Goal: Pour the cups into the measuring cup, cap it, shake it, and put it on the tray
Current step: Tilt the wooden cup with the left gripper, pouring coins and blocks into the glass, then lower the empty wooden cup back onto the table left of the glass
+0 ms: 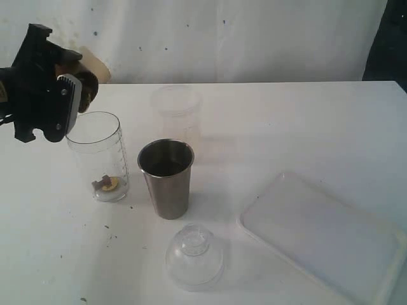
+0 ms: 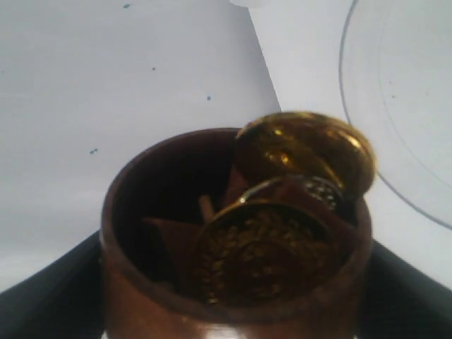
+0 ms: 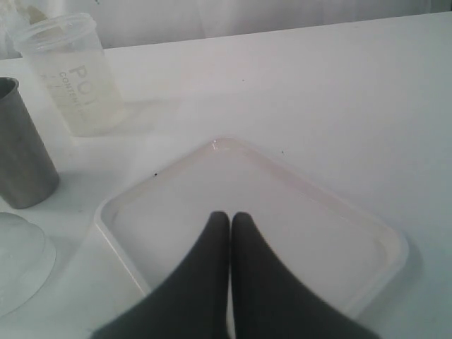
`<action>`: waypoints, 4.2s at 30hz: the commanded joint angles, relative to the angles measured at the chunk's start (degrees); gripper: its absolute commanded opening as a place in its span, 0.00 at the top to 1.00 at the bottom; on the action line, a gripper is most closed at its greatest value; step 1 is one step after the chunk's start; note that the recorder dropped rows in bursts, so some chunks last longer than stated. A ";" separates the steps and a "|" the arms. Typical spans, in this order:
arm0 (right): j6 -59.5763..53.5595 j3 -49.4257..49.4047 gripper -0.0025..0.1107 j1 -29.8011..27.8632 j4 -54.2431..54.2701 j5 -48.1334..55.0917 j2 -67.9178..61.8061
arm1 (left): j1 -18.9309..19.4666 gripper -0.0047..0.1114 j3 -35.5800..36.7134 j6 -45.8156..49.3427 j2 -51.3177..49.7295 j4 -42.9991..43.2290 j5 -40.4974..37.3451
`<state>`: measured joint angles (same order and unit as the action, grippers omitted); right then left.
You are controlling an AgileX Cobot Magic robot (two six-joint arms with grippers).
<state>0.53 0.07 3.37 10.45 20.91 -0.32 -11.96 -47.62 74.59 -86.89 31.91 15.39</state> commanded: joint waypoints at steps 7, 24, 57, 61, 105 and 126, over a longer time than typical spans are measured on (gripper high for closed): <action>-0.53 -0.07 0.98 0.21 0.11 -0.79 0.32 | -0.15 0.96 -0.42 12.80 0.24 -0.31 -1.25; -0.53 -0.07 0.98 0.21 0.11 -0.79 0.32 | -0.15 0.96 -0.42 24.45 0.24 2.01 3.24; 0.78 -0.07 0.98 0.19 0.11 -0.79 0.32 | -0.15 0.96 -0.42 32.97 0.14 7.96 5.53; 0.78 -0.07 0.98 0.19 0.11 -0.79 0.32 | -0.15 0.96 -0.42 32.97 0.14 -2.68 3.32; 0.78 -0.07 0.98 0.19 0.11 -0.79 0.32 | -0.15 0.96 -0.42 -45.37 0.14 -44.34 21.66; 0.78 -0.07 0.98 0.19 0.11 -0.79 0.32 | 8.08 0.96 -0.42 -76.52 -7.29 -45.38 13.33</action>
<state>1.30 0.07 3.37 10.45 20.91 -0.32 -5.55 -47.74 9.39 -92.05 -19.63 26.43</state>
